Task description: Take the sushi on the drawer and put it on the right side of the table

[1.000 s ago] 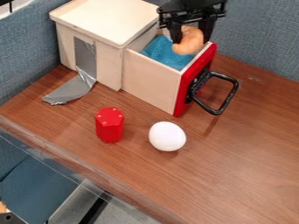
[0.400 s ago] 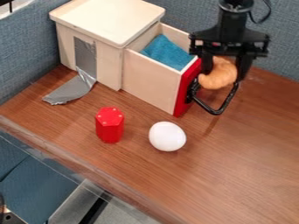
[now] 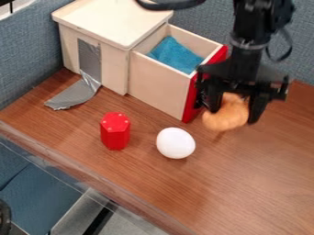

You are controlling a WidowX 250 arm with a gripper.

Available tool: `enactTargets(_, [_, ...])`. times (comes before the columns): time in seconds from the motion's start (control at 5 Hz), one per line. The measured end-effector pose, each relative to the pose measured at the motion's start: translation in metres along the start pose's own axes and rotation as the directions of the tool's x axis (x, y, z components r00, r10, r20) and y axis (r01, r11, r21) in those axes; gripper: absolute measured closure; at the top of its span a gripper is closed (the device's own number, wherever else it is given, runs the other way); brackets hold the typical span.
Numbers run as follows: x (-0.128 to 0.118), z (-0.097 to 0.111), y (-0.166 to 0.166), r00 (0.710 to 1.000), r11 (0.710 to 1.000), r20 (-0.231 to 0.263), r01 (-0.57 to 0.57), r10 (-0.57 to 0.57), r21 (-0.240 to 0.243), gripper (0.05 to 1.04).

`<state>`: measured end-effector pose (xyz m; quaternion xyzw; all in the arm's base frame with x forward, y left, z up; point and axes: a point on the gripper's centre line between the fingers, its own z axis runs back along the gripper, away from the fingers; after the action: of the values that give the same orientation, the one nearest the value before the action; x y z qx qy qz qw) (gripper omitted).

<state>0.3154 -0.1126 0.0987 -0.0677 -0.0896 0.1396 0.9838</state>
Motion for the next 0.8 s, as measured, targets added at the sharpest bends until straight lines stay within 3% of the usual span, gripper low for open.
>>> enactTargets(0.4, [-0.036,-0.032,-0.004,0.997,0.998,-0.034,0.065,-0.065,0.013,0.408])
enactTargets(0.6, [-0.046,-0.052,-0.012,0.996,0.997,-0.038,0.08,-0.08,0.009,0.408])
enactTargets(0.8, [-0.048,-0.058,-0.017,0.996,0.996,-0.03,0.087,-0.087,0.0,0.408])
